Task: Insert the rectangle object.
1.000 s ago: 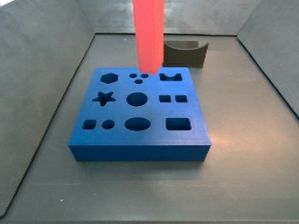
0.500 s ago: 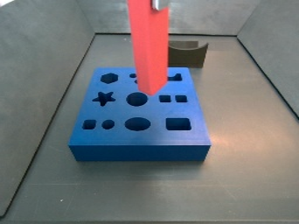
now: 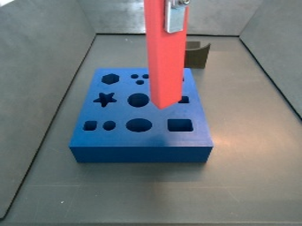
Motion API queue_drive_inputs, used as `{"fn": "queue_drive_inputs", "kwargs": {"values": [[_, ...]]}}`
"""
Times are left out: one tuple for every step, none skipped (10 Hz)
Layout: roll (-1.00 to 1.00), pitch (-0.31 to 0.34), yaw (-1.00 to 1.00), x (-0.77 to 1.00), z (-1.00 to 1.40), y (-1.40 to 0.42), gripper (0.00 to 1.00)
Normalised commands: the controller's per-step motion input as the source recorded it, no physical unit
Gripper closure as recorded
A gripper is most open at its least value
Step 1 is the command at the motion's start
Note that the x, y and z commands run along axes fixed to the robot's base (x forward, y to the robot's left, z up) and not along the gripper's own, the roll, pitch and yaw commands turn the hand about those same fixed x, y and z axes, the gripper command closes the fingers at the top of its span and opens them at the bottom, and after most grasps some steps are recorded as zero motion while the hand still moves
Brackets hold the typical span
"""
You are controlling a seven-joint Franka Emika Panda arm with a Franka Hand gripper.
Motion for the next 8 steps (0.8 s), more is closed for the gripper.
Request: {"fn": "queue_drive_inputs", "kwargs": {"values": [[0.0, 0.0, -0.4, 0.34, -0.2, 0.0, 1.0], [0.02, 0.0, -0.79, 0.34, -0.25, 0.0, 1.0], [0.0, -0.024, -1.0, 0.11, -0.2, 0.05, 1.0], [0.01, -0.021, -0.98, 0.15, -0.29, 0.05, 1.0], [0.03, -0.019, -0.93, 0.22, -0.3, 0.04, 1.0], [0.01, -0.01, -0.88, 0.28, -0.27, 0.03, 1.0], [0.01, 0.0, -0.88, 0.27, -0.26, 0.03, 1.0], [0.03, 0.0, -0.83, 0.27, -0.27, 0.03, 1.0]]}}
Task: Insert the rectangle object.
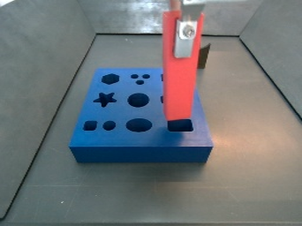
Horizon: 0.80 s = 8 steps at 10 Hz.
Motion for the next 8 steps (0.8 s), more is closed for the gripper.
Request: {"fn": "queue_drive_inputs", "kwargs": {"values": [[0.16, 0.111, -0.55, 0.34, -0.1, 0.0, 1.0], [0.2, 0.164, -0.41, 0.37, 0.0, -0.07, 1.0], [0.0, 0.0, 0.0, 0.02, -0.01, 0.0, 1.0], [0.15, 0.021, -0.01, 0.17, -0.2, -0.1, 1.0], [0.27, 0.087, -0.04, 0.22, -0.26, -0.1, 1.0], [0.18, 0.014, -0.01, 0.08, -0.32, -0.02, 1.0], [0.09, 0.0, 0.0, 0.0, -0.25, 0.0, 1.0], [0.03, 0.0, 0.0, 0.0, -0.24, 0.0, 1.0]]}}
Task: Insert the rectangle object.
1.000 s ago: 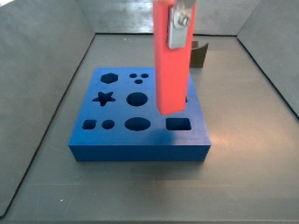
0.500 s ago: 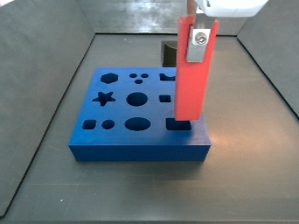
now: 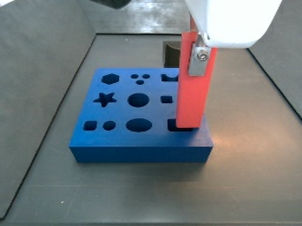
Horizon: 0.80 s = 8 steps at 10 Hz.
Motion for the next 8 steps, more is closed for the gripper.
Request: {"fn": "queue_drive_inputs", "kwargs": {"values": [[0.03, 0.0, -0.01, 0.0, -0.25, 0.0, 1.0], [0.04, 0.0, -0.03, -0.09, -0.29, 0.0, 1.0], [0.01, -0.013, 0.0, -0.17, -0.22, -0.04, 1.0], [0.03, 0.0, 0.1, -0.09, -0.12, -0.16, 1.0], [0.12, 0.0, 0.09, -0.12, -0.04, -0.17, 1.0], [0.18, 0.003, 0.07, -0.09, -0.02, -0.15, 1.0], [0.23, 0.016, 0.08, -0.01, -0.06, -0.12, 1.0], [0.31, 0.011, 0.12, -0.07, -0.15, -0.07, 1.0]]}}
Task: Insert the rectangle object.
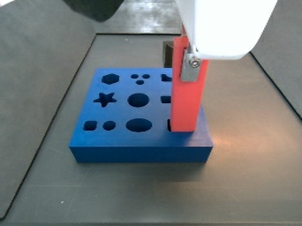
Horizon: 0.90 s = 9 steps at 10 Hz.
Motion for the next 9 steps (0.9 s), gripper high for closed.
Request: {"fn": "queue_drive_inputs", "kwargs": {"values": [[0.3, 0.0, 0.12, -0.17, -0.15, -0.01, 1.0], [0.24, 0.0, 0.09, -0.17, -0.14, 0.0, 1.0], [0.19, 0.0, 0.06, -0.11, -0.12, 0.0, 1.0], [0.08, 0.0, 0.0, 0.0, -0.14, -0.02, 1.0], [0.0, 0.0, -0.02, 0.13, -0.18, 0.0, 1.0], [0.0, 0.0, -0.07, 0.13, -0.23, 0.0, 1.0], [-0.07, -0.033, -0.08, 0.0, -0.25, 0.0, 1.0], [-0.07, -0.053, 0.0, -0.01, -0.23, 0.0, 1.0], [-0.05, 0.0, -0.01, 0.0, -0.22, 0.0, 1.0]]}}
